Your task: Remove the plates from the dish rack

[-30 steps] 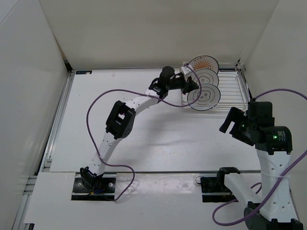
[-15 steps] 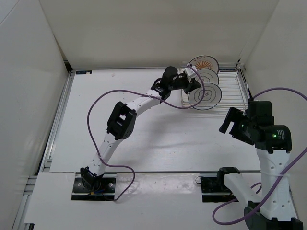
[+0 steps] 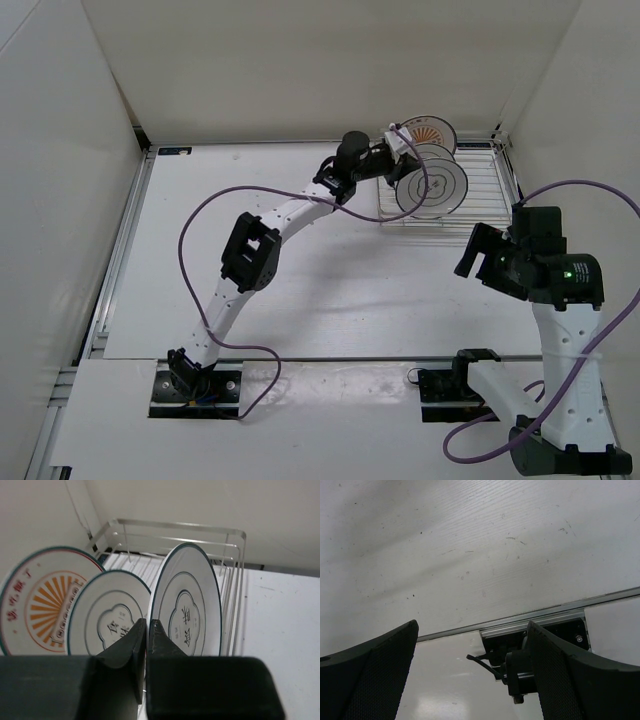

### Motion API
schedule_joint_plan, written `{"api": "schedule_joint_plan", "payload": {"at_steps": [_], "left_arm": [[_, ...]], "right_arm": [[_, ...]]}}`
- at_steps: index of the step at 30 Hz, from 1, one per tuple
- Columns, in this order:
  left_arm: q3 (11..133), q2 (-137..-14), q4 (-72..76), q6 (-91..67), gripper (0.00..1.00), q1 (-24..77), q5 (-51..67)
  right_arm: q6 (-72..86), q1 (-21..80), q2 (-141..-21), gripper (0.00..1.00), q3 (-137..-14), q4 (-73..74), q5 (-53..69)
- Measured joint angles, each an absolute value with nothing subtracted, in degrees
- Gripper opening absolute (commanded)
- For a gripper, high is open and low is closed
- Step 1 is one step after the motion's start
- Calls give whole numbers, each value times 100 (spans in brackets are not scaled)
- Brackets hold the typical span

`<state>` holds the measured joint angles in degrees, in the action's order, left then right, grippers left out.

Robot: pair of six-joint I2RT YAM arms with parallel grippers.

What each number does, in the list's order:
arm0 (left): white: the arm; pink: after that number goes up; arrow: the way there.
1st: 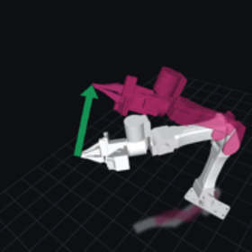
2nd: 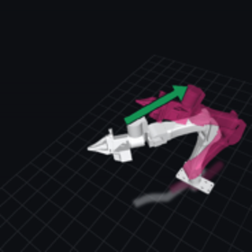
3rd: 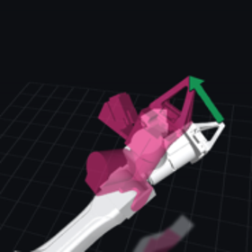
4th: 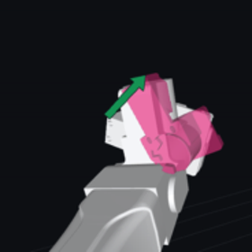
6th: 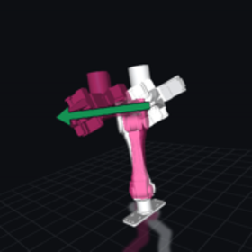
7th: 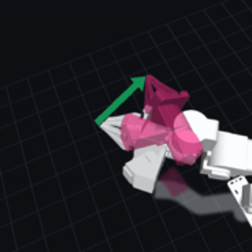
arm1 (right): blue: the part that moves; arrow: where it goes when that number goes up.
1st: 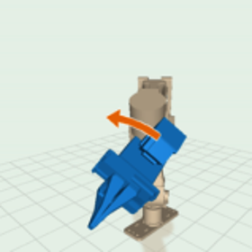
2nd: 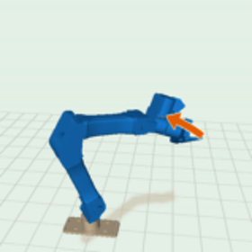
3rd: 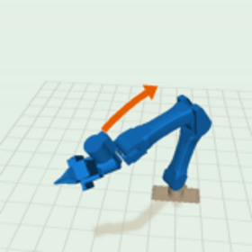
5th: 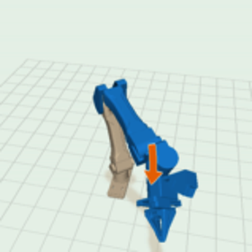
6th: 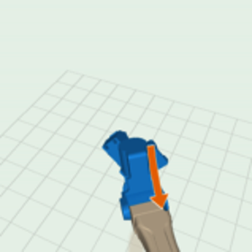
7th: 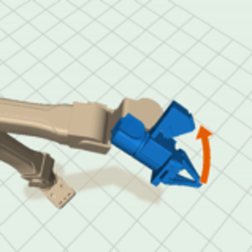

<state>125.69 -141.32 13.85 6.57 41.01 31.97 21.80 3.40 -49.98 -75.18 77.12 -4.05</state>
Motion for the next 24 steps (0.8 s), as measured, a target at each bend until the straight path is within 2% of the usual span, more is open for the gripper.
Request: {"api": "schedule_joint_plan", "payload": {"at_steps": [12, 18, 24], "left_arm": [[12665, -13631, 1712, 548, 0, 3944, 3050], [11461, -12519, 1675, 263, 0, 3669, 3039], [10141, -10831, 716, -327, 0, 3002, 3223]], "right_arm": [[2180, 340, -4993, 90, -7293, 7703, -362], [2154, 340, -5013, 90, -6901, 7693, -246], [2040, 340, -5068, 90, -6257, 7706, -130]]}}
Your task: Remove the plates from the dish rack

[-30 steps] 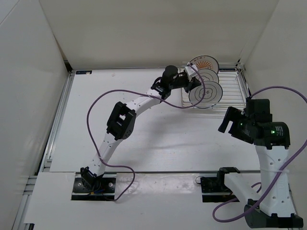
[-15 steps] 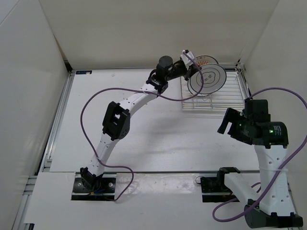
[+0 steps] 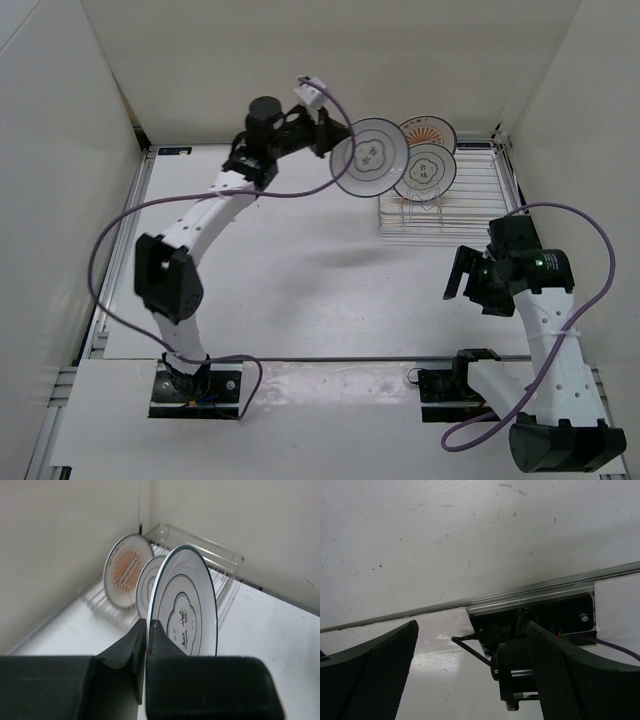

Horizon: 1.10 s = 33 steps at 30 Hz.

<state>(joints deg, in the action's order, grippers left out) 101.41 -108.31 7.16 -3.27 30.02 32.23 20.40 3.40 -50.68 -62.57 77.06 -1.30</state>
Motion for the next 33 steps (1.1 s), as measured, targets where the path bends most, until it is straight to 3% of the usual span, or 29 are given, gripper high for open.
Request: {"api": "schedule_joint_plan", "payload": {"at_steps": [9, 13, 20, 29, 33], "left_arm": [[7214, -7463, -1122, -1035, 0, 1911, 3704], [5623, -6532, -1723, -1216, 0, 1664, 3992], [3520, -5968, -2314, -1459, 0, 1664, 4134], [3048, -6364, -2268, -1479, 0, 1826, 4368], [2980, -6637, -2296, -1441, 6, 1890, 4364]], "right_arm": [[1940, 340, -5175, 90, -5839, 7695, 89], [1879, 340, -5249, 90, -5736, 7664, 244], [1802, 395, -5454, 90, -5725, 7461, 360], [1734, 650, -5481, 90, -5725, 7435, 318], [1730, 703, -5481, 90, -5712, 7435, 294]]}}
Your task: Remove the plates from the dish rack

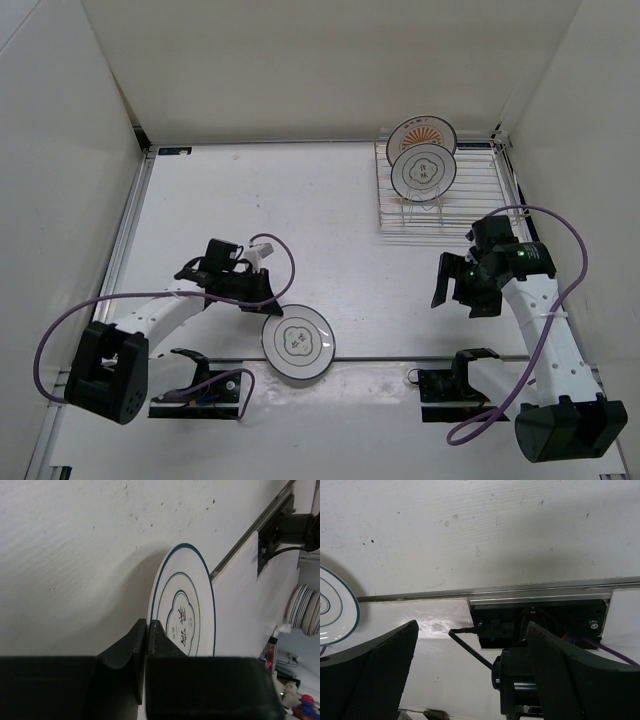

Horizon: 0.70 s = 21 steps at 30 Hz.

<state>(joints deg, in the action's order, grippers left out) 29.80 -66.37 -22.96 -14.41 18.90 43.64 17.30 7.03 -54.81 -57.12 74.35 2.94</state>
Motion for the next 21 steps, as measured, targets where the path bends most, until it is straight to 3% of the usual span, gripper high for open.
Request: {"api": "schedule_joint_plan", "payload": {"at_steps": [3, 4, 7, 12, 14, 21], "left_arm": [[2947, -6829, -2451, -1358, 14, 1911, 4355], [2947, -6879, -2488, -1332, 24, 1918, 4351], [2956, -6949, -2611, -1236, 36, 1968, 4359], [3094, -7063, -2862, -1028, 48, 2025, 4331], [3135, -7074, -2919, -928, 100, 2036, 4274], [3524, -7085, -3363, -788, 100, 2038, 4066]], "right_arm": [[1730, 744, -5463, 90, -5634, 7408, 292], [1730, 755, -5463, 90, -5605, 7404, 292], [1728, 788, -5463, 90, -5548, 7400, 296], [1730, 847, -5472, 90, -5546, 7391, 298], [1730, 869, -5487, 90, -5546, 7380, 298], [1732, 910, -5522, 90, -5546, 7356, 283]]}}
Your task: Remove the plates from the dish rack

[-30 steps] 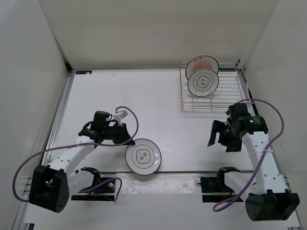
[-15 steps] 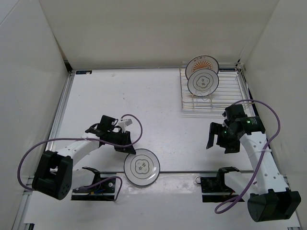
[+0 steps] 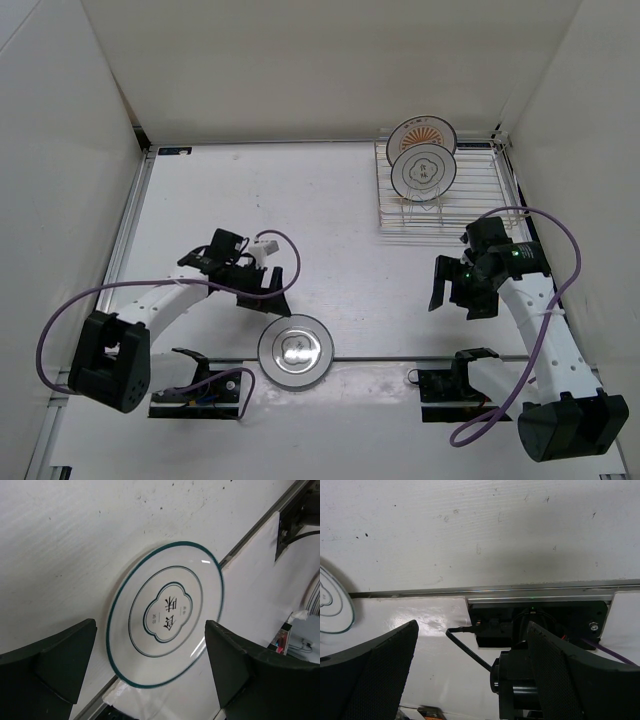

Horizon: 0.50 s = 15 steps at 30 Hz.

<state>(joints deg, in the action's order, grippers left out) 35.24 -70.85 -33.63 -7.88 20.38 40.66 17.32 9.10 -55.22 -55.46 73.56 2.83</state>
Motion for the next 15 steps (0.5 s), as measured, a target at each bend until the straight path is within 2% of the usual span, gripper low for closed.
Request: {"api": "schedule_joint_plan", "payload": {"at_steps": [9, 15], "left_arm": [[5144, -7363, -3763, -565, 100, 2043, 3800], [5828, -7666, -3190, -1343, 100, 1861, 3883]], "right_arm": [[1745, 919, -5518, 90, -5537, 7356, 143], [1758, 919, -5463, 90, -5537, 7358, -32]]}}
